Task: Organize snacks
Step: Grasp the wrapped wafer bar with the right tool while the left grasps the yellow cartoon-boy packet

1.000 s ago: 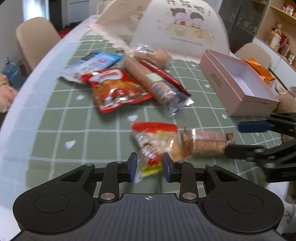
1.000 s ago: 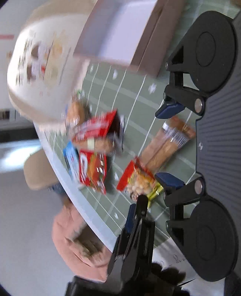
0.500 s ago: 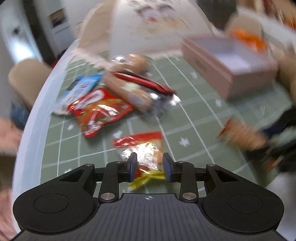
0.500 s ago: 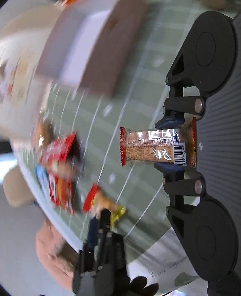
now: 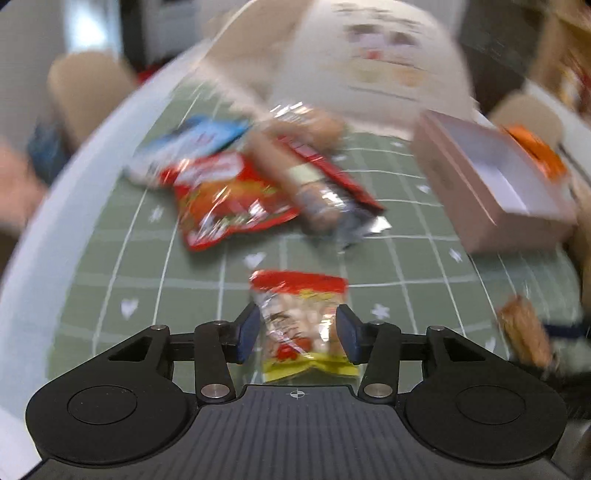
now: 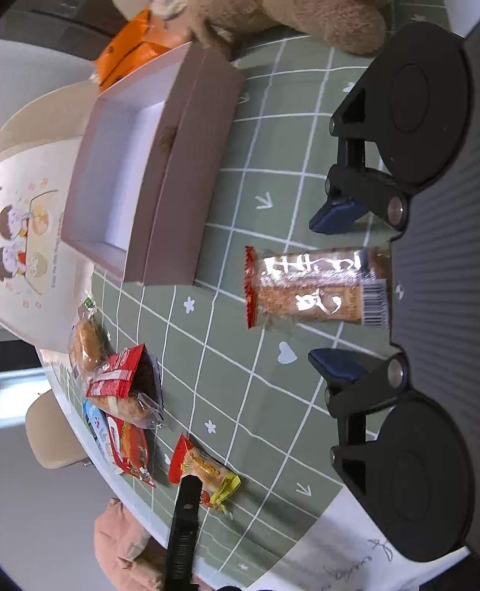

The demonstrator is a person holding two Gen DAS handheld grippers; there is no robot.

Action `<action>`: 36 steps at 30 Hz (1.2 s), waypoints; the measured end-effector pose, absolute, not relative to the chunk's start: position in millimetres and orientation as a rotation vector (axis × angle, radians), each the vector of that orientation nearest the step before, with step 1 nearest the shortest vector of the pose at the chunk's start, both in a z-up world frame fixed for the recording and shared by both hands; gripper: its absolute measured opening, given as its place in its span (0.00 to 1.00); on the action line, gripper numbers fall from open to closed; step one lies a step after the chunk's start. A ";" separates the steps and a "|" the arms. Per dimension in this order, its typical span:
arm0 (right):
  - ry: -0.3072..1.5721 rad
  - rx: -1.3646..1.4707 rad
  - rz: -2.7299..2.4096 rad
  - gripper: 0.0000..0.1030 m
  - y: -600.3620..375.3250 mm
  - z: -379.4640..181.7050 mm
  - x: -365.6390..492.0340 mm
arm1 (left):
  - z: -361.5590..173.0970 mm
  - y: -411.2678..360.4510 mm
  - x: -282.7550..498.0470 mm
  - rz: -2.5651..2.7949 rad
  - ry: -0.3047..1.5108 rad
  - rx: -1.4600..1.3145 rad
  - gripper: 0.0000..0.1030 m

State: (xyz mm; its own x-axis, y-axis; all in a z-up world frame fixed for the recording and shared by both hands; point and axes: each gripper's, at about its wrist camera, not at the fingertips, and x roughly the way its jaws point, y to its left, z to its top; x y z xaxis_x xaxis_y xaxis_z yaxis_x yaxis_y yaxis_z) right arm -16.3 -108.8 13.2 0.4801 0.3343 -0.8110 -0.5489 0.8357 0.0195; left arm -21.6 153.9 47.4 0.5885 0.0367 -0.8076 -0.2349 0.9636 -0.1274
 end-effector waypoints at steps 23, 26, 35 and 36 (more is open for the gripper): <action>0.913 -0.254 0.556 0.77 -100.1 12.7 -13.9 | 60.9 73.6 -9.6 -0.035 0.838 0.082 0.51; 0.928 -0.230 0.526 0.76 -110.3 14.2 -14.3 | 47.8 52.3 -7.2 -0.047 0.866 0.241 0.51; 0.938 -0.197 0.465 0.76 -135.5 19.0 -19.5 | 36.4 49.2 -8.2 -0.135 0.890 0.150 0.66; 0.932 -0.200 0.465 0.76 -135.2 19.3 -19.7 | 40.2 54.8 -8.9 -0.122 0.878 0.107 0.64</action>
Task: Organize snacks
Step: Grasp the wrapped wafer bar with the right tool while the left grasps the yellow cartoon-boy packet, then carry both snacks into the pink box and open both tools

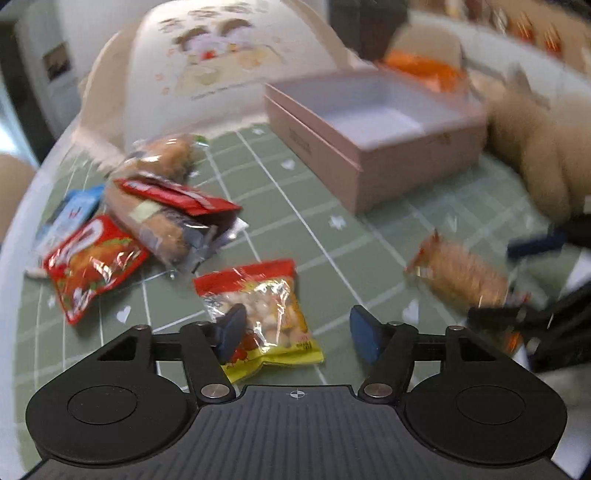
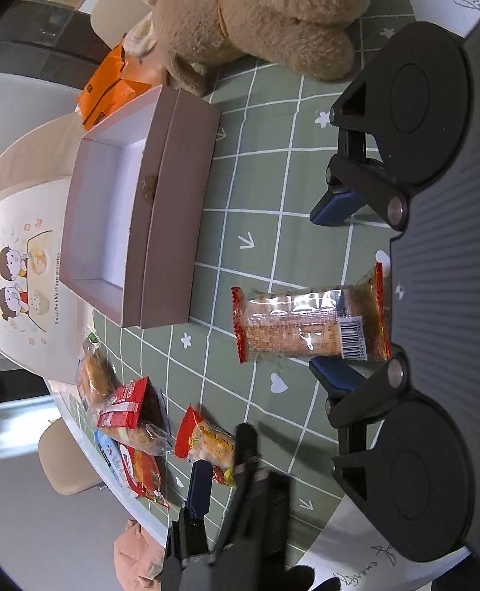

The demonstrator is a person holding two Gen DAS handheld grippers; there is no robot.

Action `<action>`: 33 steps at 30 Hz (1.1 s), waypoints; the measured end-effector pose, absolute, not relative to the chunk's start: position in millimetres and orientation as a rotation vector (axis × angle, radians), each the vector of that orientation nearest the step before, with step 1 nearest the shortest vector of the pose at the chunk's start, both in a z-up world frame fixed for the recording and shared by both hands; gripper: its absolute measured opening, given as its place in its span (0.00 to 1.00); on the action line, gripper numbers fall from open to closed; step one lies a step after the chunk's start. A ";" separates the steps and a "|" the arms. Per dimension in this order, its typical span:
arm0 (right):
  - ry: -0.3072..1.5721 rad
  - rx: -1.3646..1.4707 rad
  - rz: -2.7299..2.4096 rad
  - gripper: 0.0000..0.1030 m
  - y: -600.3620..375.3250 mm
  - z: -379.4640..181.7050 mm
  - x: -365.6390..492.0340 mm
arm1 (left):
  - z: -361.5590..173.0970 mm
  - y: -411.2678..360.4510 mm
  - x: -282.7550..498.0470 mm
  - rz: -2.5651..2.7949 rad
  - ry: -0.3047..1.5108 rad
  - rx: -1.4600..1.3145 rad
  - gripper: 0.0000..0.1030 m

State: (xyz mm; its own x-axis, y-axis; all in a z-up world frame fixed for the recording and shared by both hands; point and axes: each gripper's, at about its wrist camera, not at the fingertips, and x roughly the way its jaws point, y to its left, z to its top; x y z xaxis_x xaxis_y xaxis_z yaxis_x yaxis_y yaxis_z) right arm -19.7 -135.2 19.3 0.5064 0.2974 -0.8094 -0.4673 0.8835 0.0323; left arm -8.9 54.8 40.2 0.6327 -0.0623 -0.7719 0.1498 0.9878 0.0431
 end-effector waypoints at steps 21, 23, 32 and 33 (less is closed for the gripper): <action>0.914 -0.229 0.554 0.34 -125.6 40.8 -17.5 | 45.9 78.6 -1.0 -0.101 0.885 -0.085 0.58; 0.893 -0.171 0.529 0.34 -143.9 56.0 -16.6 | 60.1 69.6 -3.8 -0.160 0.844 -0.082 0.58; 0.775 0.036 0.411 0.34 -203.8 126.4 8.0 | 143.1 32.3 79.7 -0.339 0.524 -0.208 0.59; 0.765 0.032 0.397 0.34 -202.8 131.2 12.3 | 137.3 29.0 102.1 -0.346 0.552 -0.234 0.60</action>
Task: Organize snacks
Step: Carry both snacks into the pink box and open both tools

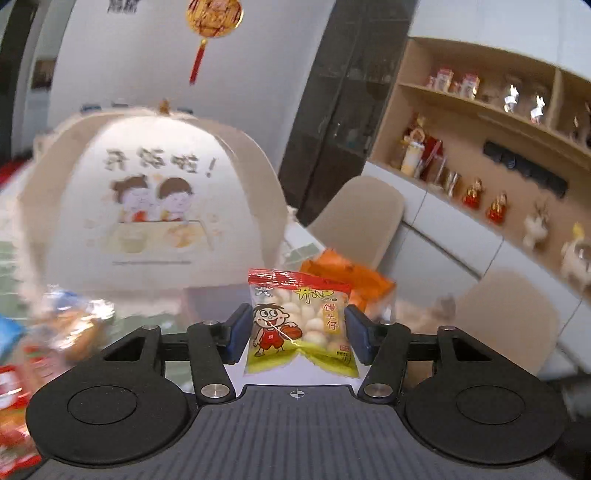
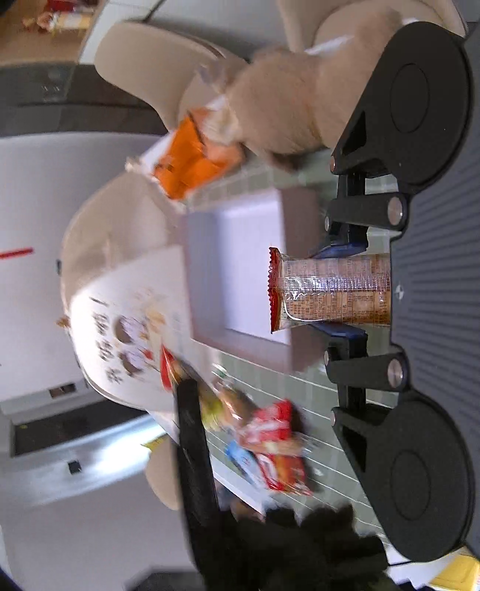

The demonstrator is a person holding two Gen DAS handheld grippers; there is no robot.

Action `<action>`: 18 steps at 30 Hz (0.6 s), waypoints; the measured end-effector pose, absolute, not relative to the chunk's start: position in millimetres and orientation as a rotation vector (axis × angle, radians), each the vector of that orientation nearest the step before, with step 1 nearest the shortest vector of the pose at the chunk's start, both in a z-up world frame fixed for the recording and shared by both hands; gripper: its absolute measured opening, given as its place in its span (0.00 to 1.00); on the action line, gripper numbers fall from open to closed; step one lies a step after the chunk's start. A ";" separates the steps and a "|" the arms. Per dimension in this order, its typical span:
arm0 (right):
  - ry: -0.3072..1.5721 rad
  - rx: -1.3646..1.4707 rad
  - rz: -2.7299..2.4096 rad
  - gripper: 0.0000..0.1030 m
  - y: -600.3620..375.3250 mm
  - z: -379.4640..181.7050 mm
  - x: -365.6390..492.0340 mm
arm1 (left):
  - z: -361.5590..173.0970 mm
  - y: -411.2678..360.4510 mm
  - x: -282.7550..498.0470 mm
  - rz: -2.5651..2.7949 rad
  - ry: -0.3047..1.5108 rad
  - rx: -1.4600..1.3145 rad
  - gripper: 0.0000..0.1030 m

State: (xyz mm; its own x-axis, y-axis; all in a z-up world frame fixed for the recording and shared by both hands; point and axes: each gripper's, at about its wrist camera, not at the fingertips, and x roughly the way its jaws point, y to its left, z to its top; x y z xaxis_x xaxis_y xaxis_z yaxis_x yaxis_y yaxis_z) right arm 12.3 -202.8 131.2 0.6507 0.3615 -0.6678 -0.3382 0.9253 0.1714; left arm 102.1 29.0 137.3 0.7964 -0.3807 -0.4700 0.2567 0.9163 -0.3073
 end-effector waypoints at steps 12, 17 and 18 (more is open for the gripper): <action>0.729 0.031 0.313 0.37 -168.9 137.8 115.2 | 87.2 74.9 122.4 -0.244 0.614 -0.335 0.56; 0.800 -0.113 0.278 0.54 -115.2 118.3 167.1 | 73.3 126.2 86.1 -0.108 0.648 -0.390 0.56; 0.811 -0.063 0.349 0.54 -103.3 122.1 170.1 | 70.9 136.9 80.2 -0.073 0.645 -0.398 0.56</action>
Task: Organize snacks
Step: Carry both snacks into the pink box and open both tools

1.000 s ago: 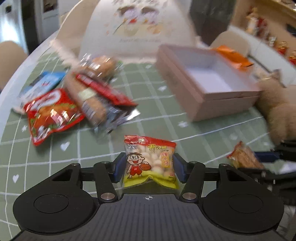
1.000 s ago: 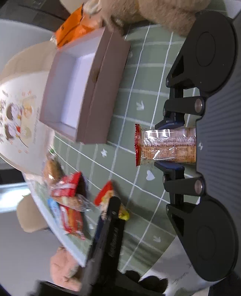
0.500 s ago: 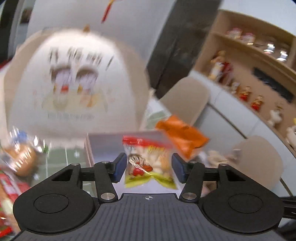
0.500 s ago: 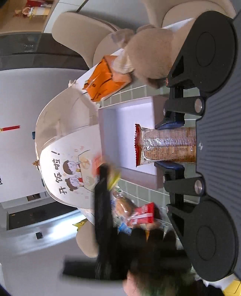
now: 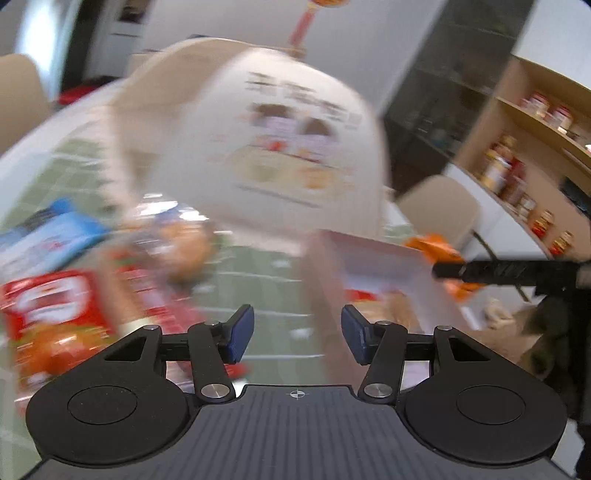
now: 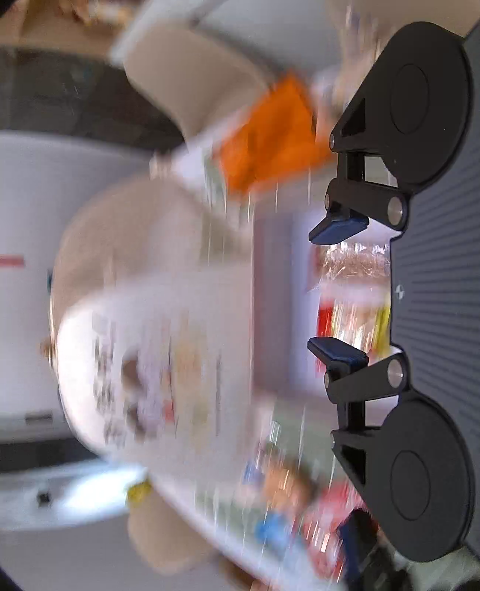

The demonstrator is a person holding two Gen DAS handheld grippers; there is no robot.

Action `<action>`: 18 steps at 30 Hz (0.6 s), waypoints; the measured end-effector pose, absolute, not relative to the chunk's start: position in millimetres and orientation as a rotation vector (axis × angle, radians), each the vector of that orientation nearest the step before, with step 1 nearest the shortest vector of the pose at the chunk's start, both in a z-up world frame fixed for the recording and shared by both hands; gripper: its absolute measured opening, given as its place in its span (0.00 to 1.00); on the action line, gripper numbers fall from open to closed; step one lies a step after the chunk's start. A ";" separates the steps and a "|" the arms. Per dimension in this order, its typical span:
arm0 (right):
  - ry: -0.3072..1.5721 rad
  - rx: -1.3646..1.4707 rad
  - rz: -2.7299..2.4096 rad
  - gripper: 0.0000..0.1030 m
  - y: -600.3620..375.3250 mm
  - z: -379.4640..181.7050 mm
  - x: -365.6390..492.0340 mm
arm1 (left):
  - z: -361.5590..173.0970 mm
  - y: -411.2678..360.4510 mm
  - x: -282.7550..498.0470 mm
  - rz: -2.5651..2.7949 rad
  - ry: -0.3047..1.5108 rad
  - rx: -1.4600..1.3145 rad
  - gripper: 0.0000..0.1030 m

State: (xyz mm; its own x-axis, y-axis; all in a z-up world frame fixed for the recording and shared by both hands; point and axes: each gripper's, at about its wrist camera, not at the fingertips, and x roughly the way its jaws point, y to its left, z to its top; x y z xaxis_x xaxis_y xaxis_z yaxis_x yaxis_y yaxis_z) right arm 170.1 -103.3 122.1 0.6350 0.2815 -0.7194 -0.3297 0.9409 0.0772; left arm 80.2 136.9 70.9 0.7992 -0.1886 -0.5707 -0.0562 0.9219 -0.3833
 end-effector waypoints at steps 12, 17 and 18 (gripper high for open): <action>0.794 0.028 0.460 0.75 102.0 60.3 246.7 | 49.1 229.1 10.4 0.208 0.643 -0.502 0.56; 0.880 -0.135 0.505 0.65 137.1 11.0 280.9 | 36.8 236.5 -16.4 0.221 0.684 -0.527 0.56; 0.906 -0.141 0.517 0.65 136.8 4.5 283.6 | 32.7 237.8 -21.6 0.222 0.689 -0.539 0.56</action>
State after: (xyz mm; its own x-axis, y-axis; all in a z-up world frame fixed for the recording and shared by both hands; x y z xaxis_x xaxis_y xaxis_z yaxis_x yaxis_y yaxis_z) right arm 283.6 136.8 4.5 0.5043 0.3685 -0.7809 -0.4846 0.8693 0.0973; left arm -21.6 237.8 32.7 0.7552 0.0200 -0.6552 -0.3667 0.8414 -0.3970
